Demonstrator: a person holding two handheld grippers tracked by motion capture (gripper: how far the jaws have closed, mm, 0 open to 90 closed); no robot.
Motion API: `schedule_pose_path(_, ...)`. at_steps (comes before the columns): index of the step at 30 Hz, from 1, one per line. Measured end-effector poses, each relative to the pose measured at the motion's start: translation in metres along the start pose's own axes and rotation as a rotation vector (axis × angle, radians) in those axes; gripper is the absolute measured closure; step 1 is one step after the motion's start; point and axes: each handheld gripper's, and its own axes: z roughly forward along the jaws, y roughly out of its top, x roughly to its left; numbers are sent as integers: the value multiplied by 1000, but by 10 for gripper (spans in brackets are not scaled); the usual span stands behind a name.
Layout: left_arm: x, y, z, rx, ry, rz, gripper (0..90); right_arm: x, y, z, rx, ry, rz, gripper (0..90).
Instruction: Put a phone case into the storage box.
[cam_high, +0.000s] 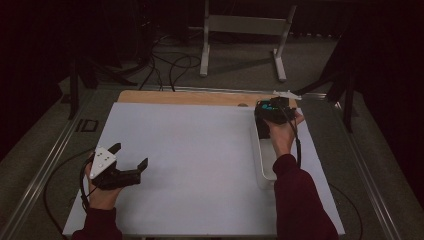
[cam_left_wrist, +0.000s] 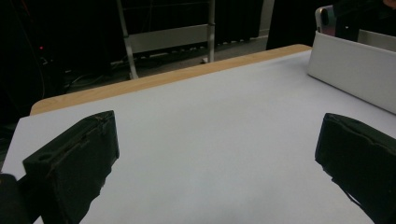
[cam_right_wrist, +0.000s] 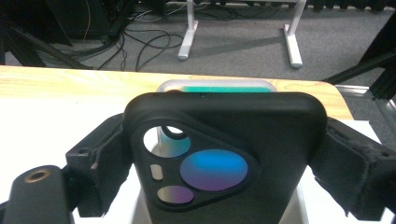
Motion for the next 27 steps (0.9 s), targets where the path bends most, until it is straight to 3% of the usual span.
schedule_pose_path(6,-1,0,1,4,-6,3,4,-4,3,-1,-26,-23,0,69)
schedule_pose_path(7,-1,0,1,4,-6,3,4,-7,4,-2,-40,-12,17,69)
schedule_pose_path(9,-2,0,1,6,-9,3,4,-8,5,-4,-46,7,3,69)
schedule_pose_path(23,-2,0,0,3,-3,4,4,-6,6,-14,-64,43,-8,70)
schedule_pose_path(27,-2,0,0,3,-1,5,4,-4,7,-24,-81,82,-18,71)
